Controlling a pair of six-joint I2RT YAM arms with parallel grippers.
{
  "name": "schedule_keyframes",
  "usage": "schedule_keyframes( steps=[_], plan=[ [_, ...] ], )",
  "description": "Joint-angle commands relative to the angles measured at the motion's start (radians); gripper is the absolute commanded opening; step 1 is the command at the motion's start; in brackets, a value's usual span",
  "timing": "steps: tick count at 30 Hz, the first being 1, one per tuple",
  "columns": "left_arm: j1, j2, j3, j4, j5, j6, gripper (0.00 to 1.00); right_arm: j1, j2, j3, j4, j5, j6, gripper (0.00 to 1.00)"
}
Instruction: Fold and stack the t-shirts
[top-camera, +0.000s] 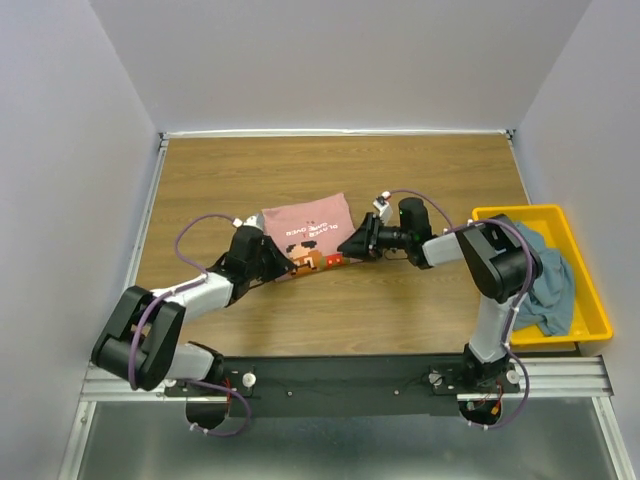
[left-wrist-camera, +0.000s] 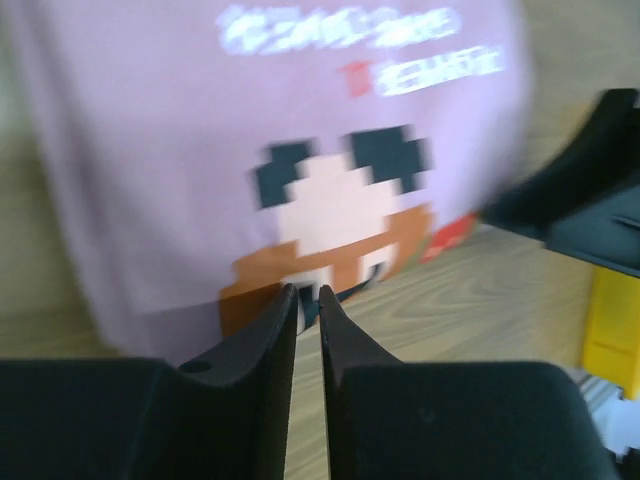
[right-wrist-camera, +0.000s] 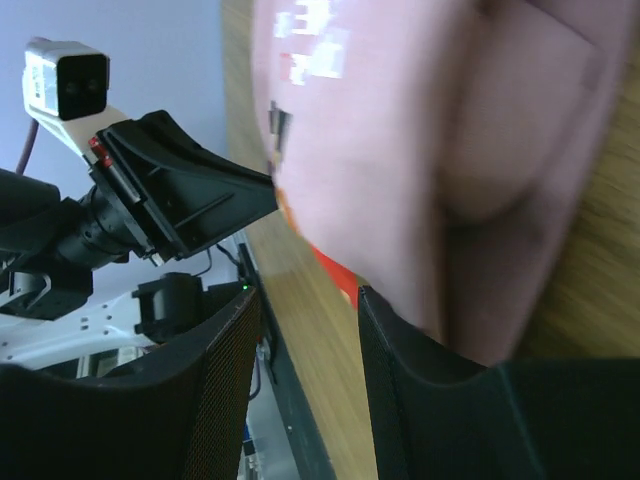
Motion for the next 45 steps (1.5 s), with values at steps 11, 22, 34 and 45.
schedule_keyframes(
  steps=[11,22,34,45],
  plan=[
    [0.028,-0.164,-0.126,-0.138,-0.150,-0.120,0.19,-0.045,-0.059,-0.119,0.017,0.023,-0.030,0.51],
    [0.030,-0.463,0.029,-0.388,-0.274,-0.016,0.36,0.231,0.014,0.231,-0.013,0.164,0.070,0.57],
    [0.034,-0.603,0.094,-0.525,-0.288,0.116,0.47,0.283,0.384,0.235,0.087,0.317,0.242,0.56],
    [0.037,-0.571,0.104,-0.467,-0.224,0.189,0.57,0.217,0.051,0.231,-0.024,0.374,0.151,0.57]
  ],
)
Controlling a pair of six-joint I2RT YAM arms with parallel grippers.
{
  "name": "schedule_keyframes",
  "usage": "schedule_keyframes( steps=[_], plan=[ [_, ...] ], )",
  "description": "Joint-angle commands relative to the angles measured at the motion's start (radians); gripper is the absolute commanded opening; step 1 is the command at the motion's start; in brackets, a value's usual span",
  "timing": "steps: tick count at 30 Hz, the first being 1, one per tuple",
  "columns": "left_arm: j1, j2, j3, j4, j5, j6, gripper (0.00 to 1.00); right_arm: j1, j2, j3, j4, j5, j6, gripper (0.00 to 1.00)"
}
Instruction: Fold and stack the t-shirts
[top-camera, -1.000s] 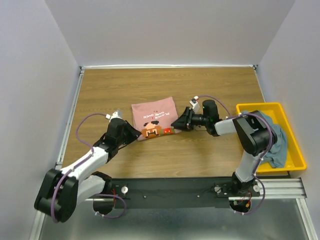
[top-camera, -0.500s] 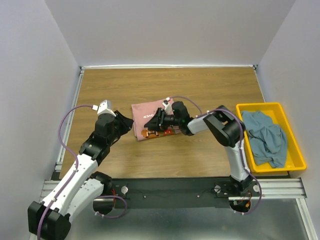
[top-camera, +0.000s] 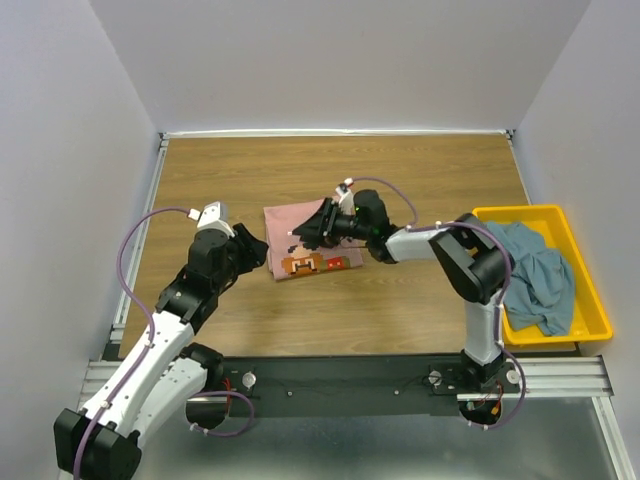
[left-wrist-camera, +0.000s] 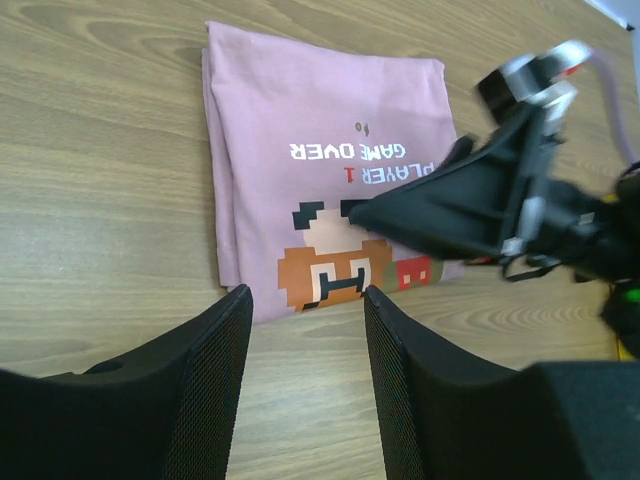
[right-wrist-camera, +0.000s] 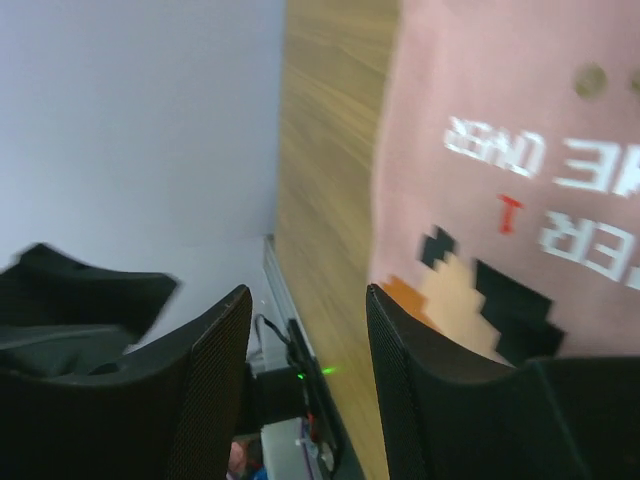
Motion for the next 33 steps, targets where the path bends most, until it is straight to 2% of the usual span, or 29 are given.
schedule_keyframes(
  steps=[1,4,8,13,18,22,27,33],
  plan=[
    [0.006,0.034,0.029,0.040,0.041,0.033,0.57,-0.074,-0.099,-0.023,-0.056,0.057,-0.062,0.57],
    [0.007,0.072,0.017,0.099,0.047,0.024,0.57,-0.109,-0.068,-0.038,-0.056,0.030,-0.088,0.57],
    [0.007,0.140,0.029,0.139,0.068,-0.002,0.57,-0.152,0.062,-0.056,-0.044,-0.027,-0.100,0.57],
    [0.012,0.250,0.030,0.253,0.067,-0.039,0.57,-0.173,0.087,-0.060,-0.030,-0.087,-0.134,0.56],
    [0.032,0.416,0.067,0.359,0.078,-0.062,0.48,-0.181,0.006,-0.030,-0.056,-0.124,-0.168,0.56],
    [0.101,0.604,0.133,0.471,0.147,-0.048,0.38,-0.213,-0.020,0.048,-0.130,-0.118,-0.220,0.56],
    [0.164,0.809,0.265,0.491,0.206,0.021,0.28,-0.256,0.056,0.172,-0.162,-0.109,-0.225,0.56],
    [0.205,1.046,0.434,0.459,0.289,0.067,0.26,-0.278,0.202,0.285,-0.190,-0.093,-0.206,0.56]
  ],
)
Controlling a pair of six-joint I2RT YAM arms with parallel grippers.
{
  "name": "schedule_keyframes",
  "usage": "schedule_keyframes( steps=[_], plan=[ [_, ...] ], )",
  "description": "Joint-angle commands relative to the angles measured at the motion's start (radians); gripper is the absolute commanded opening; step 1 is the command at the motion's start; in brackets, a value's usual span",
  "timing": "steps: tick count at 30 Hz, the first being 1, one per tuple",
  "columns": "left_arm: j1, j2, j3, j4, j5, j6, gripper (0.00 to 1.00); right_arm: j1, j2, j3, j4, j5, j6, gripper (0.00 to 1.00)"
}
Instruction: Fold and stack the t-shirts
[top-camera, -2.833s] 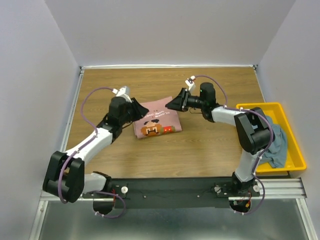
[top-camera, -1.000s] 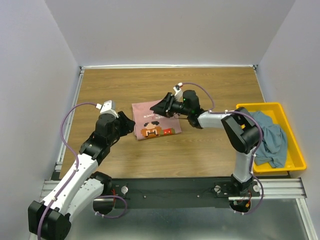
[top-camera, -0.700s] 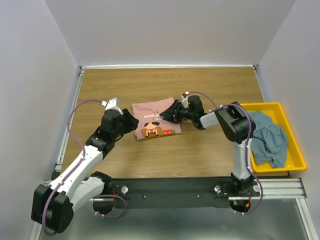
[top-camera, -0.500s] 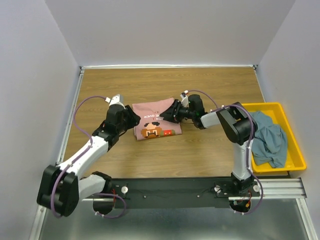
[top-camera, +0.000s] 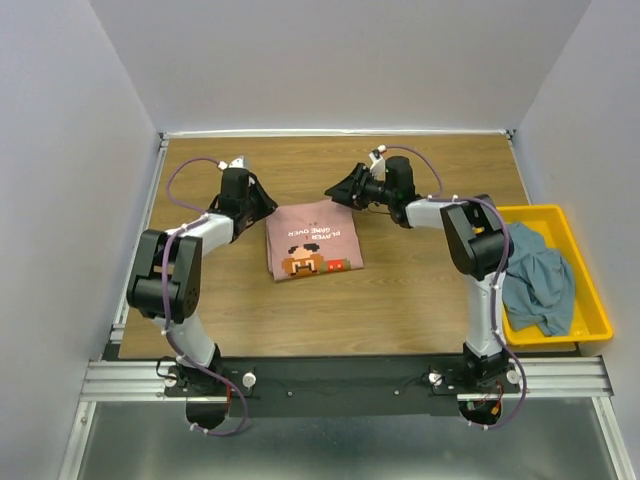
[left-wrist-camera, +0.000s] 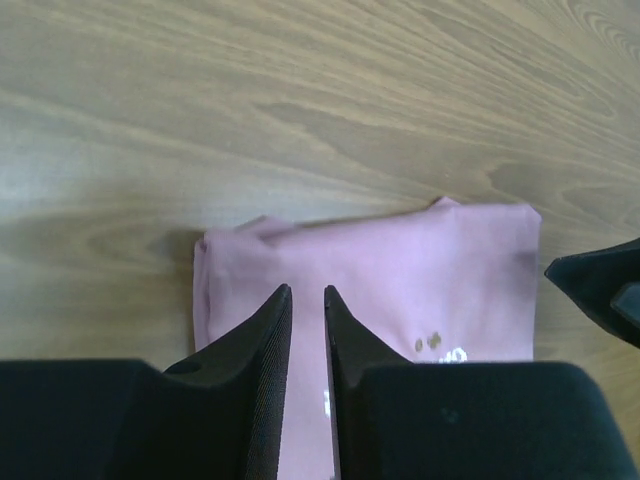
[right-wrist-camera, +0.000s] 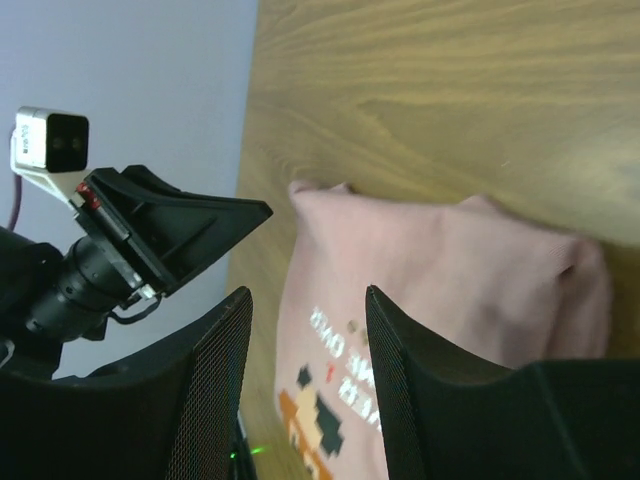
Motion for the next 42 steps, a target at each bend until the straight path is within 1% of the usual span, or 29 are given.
schedule_keyframes(
  steps=[1,4,7,9,10,11,12,13,14,16,17,18,19,20,22,23,25,26,29,31,32,37,38,40,41,42],
  plan=[
    [0.016,0.125,0.095,0.003,0.087,0.057,0.26,-0.010,0.115,0.052,-0.072,0.023,-0.016,0.56],
    [0.031,0.189,0.126,-0.012,0.113,0.064,0.25,-0.026,0.164,0.061,-0.074,0.042,-0.002,0.56],
    [0.056,0.210,0.138,-0.021,0.132,0.071,0.25,-0.040,0.172,0.068,-0.099,0.048,-0.028,0.56],
    [0.085,0.194,0.141,-0.023,0.156,0.072,0.25,-0.056,0.149,0.074,-0.135,0.042,-0.052,0.56],
    [0.090,0.182,0.144,-0.028,0.156,0.075,0.25,-0.060,0.132,0.075,-0.180,0.042,-0.071,0.56],
    [0.096,0.149,0.153,-0.037,0.150,0.090,0.27,-0.063,0.088,0.081,-0.222,0.054,-0.130,0.56],
    [0.094,0.129,0.160,-0.066,0.132,0.101,0.31,-0.065,0.068,0.112,-0.338,0.071,-0.175,0.56],
    [0.094,0.078,0.163,-0.078,0.123,0.113,0.34,-0.063,0.020,0.120,-0.387,0.085,-0.259,0.56],
    [0.094,0.052,0.158,-0.090,0.103,0.129,0.41,-0.063,-0.003,0.118,-0.462,0.114,-0.284,0.56],
    [0.093,-0.009,0.140,-0.104,0.073,0.152,0.48,-0.063,-0.052,0.101,-0.521,0.142,-0.347,0.57],
    [0.093,-0.070,0.114,-0.110,0.060,0.161,0.53,-0.062,-0.099,0.086,-0.549,0.167,-0.365,0.57],
    [0.093,-0.100,0.100,-0.123,0.040,0.187,0.55,-0.060,-0.122,0.057,-0.611,0.190,-0.384,0.57],
    [0.091,-0.159,0.083,-0.129,0.030,0.198,0.58,-0.060,-0.144,0.037,-0.639,0.220,-0.413,0.57],
    [0.090,-0.189,0.043,-0.137,0.020,0.210,0.64,-0.054,-0.190,0.022,-0.665,0.276,-0.427,0.58],
    [0.082,-0.246,0.003,-0.156,-0.022,0.248,0.70,-0.048,-0.224,-0.012,-0.727,0.319,-0.448,0.58],
    [0.080,-0.301,-0.036,-0.166,-0.035,0.261,0.72,-0.039,-0.235,-0.033,-0.742,0.335,-0.467,0.58],
    [0.074,-0.348,-0.072,-0.196,-0.077,0.291,0.78,-0.028,-0.245,-0.046,-0.787,0.344,-0.481,0.58],
    [0.074,-0.394,-0.099,-0.206,-0.089,0.299,0.79,-0.016,-0.245,-0.052,-0.799,0.349,-0.485,0.58],
    [0.073,-0.466,-0.158,-0.216,-0.118,0.330,0.79,0.019,-0.245,-0.054,-0.817,0.353,-0.493,0.58],
    [0.073,-0.488,-0.176,-0.212,-0.118,0.342,0.79,0.039,-0.230,-0.049,-0.822,0.349,-0.490,0.58],
    [0.073,-0.490,-0.185,-0.212,-0.150,0.345,0.78,0.045,-0.222,-0.043,-0.824,0.344,-0.485,0.58],
    [0.071,-0.485,-0.179,-0.203,-0.154,0.342,0.77,0.067,-0.164,-0.018,-0.833,0.347,-0.468,0.57],
    [0.071,-0.485,-0.182,-0.201,-0.155,0.342,0.77,0.070,-0.156,-0.017,-0.836,0.352,-0.470,0.56],
    [0.071,-0.487,-0.190,-0.195,-0.160,0.348,0.76,0.069,-0.132,-0.012,-0.842,0.372,-0.485,0.48],
    [0.071,-0.487,-0.189,-0.193,-0.161,0.348,0.76,0.070,-0.123,-0.008,-0.854,0.405,-0.496,0.37],
    [0.071,-0.488,-0.190,-0.193,-0.161,0.348,0.75,0.070,-0.118,-0.008,-0.860,0.433,-0.505,0.29]
  ],
)
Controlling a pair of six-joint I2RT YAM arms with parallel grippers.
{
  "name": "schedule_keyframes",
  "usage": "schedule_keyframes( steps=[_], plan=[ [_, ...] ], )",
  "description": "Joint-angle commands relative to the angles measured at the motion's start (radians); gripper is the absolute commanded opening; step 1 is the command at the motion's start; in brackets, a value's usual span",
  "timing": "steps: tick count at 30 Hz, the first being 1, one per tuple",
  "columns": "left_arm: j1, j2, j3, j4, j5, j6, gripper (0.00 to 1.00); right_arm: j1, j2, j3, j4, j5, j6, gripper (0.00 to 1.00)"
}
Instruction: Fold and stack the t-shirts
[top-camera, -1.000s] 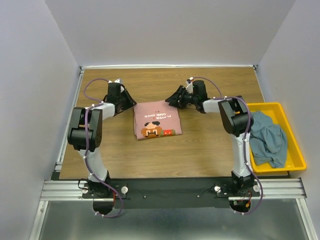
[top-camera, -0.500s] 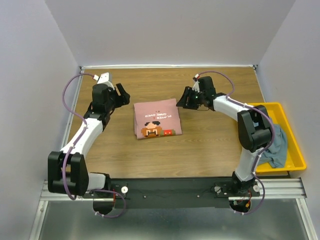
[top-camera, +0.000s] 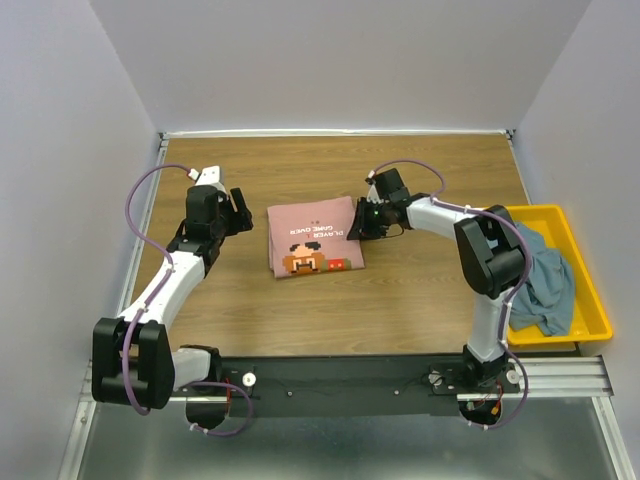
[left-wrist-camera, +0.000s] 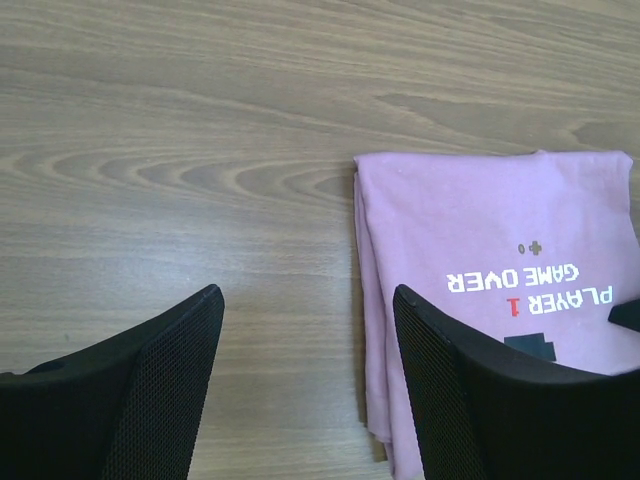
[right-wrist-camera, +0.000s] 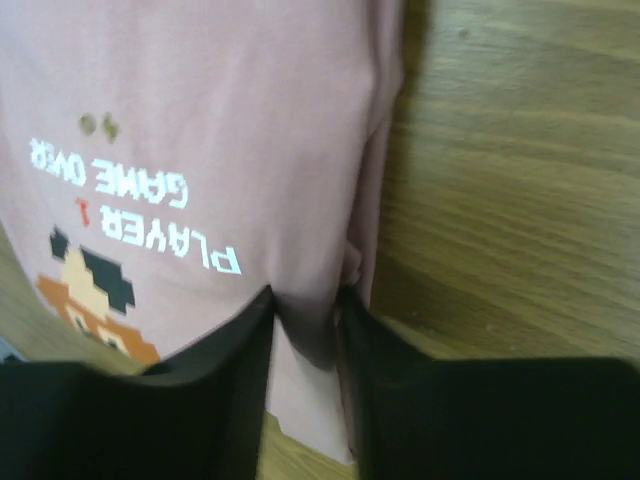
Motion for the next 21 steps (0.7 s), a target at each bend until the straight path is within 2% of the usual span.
schedule_keyframes(
  steps=[1,3,6,8,11,15,17,20,21],
  plan=[
    [-0.004,-0.022,-0.006,0.018,-0.036,0.024,0.75,0.000,0.057,0.021,-0.065,0.142,-0.059,0.22],
    [-0.004,-0.025,-0.009,0.021,-0.039,0.022,0.75,-0.003,0.055,0.036,-0.078,0.238,-0.100,0.07],
    [-0.004,-0.025,-0.009,0.026,-0.044,0.022,0.75,-0.037,0.060,0.075,-0.104,0.379,-0.214,0.01],
    [-0.004,-0.019,-0.010,0.027,-0.044,0.022,0.74,-0.090,0.061,0.108,-0.107,0.450,-0.297,0.01],
    [-0.006,-0.011,-0.015,0.030,-0.047,0.021,0.74,-0.167,0.080,0.176,-0.107,0.669,-0.436,0.01],
    [-0.013,-0.001,-0.024,0.030,-0.052,0.021,0.73,-0.268,0.145,0.283,-0.107,0.835,-0.613,0.01],
    [-0.018,0.007,-0.024,0.030,-0.055,0.022,0.73,-0.333,0.172,0.366,-0.098,0.879,-0.671,0.05],
    [-0.029,0.018,-0.027,0.029,-0.064,0.024,0.73,-0.391,0.225,0.493,-0.098,0.941,-0.694,0.35],
    [-0.030,0.021,-0.026,0.029,-0.065,0.025,0.73,-0.390,0.238,0.519,-0.098,0.952,-0.708,0.48]
  ],
)
